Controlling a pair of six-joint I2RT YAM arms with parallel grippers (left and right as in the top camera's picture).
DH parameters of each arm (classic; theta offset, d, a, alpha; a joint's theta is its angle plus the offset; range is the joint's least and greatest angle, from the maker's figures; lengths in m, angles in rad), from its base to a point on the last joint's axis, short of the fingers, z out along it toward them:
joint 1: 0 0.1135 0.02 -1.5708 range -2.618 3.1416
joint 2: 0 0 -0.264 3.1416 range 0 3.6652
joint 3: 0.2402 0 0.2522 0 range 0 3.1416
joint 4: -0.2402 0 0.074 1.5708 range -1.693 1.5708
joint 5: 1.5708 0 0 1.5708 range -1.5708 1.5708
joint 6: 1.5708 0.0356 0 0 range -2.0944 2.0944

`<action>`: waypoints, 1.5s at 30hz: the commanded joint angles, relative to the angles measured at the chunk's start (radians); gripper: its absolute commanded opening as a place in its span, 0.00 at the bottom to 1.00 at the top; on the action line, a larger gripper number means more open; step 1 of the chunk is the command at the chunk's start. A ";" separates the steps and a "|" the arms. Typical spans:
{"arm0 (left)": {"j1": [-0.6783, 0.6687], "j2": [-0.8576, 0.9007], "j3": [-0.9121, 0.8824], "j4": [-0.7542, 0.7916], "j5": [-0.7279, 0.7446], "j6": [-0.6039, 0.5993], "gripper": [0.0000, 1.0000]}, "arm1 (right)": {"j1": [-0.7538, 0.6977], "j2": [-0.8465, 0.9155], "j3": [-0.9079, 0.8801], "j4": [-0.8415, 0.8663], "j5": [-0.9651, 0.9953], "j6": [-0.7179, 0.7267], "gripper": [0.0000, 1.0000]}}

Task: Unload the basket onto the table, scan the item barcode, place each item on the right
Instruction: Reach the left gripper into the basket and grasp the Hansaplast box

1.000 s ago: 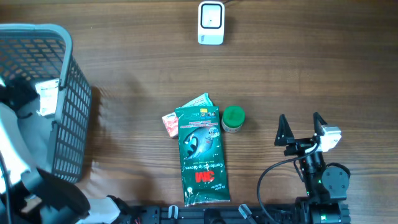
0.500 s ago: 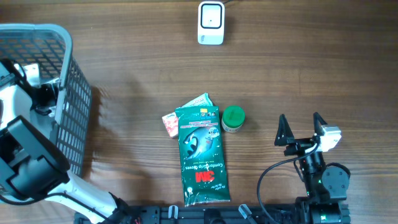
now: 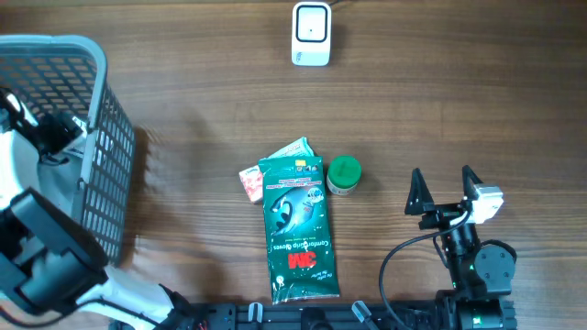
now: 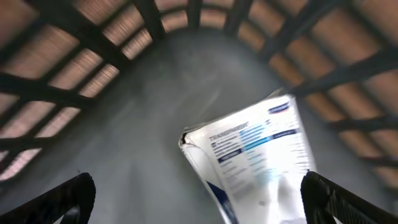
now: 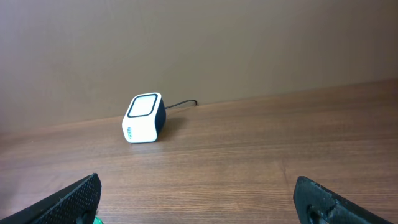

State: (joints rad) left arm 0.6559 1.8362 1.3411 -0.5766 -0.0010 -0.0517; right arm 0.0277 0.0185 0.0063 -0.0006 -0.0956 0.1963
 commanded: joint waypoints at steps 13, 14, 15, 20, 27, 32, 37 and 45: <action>-0.243 -0.014 -0.002 -0.058 -0.087 -0.447 1.00 | 0.001 -0.004 -0.001 0.003 0.007 -0.011 1.00; -0.250 -0.013 -0.002 -0.059 -0.088 -0.413 1.00 | 0.001 -0.004 -0.001 0.003 0.007 -0.011 1.00; -0.256 -0.008 -0.002 -0.061 -0.102 -0.401 1.00 | 0.001 -0.004 -0.001 0.003 0.007 -0.011 1.00; -0.252 0.045 -0.002 -0.077 -0.105 -0.428 1.00 | 0.001 -0.004 -0.001 0.003 0.007 -0.011 1.00; -0.253 0.210 -0.002 -0.088 -0.098 -0.427 1.00 | 0.001 -0.004 -0.001 0.003 0.007 -0.011 1.00; -0.253 0.223 -0.002 -0.115 -0.098 -0.427 0.95 | 0.001 -0.004 -0.001 0.003 0.007 -0.011 1.00; -0.253 0.218 -0.002 -0.174 -0.142 -0.428 0.43 | 0.001 -0.004 -0.001 0.003 0.007 -0.011 1.00; -0.207 -0.099 0.038 -0.352 -0.243 -0.489 0.41 | 0.001 -0.004 -0.001 0.003 0.007 -0.011 1.00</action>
State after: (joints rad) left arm 0.4274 1.9190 1.3697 -0.8883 -0.2153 -0.4816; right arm 0.0277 0.0185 0.0063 -0.0002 -0.0956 0.1967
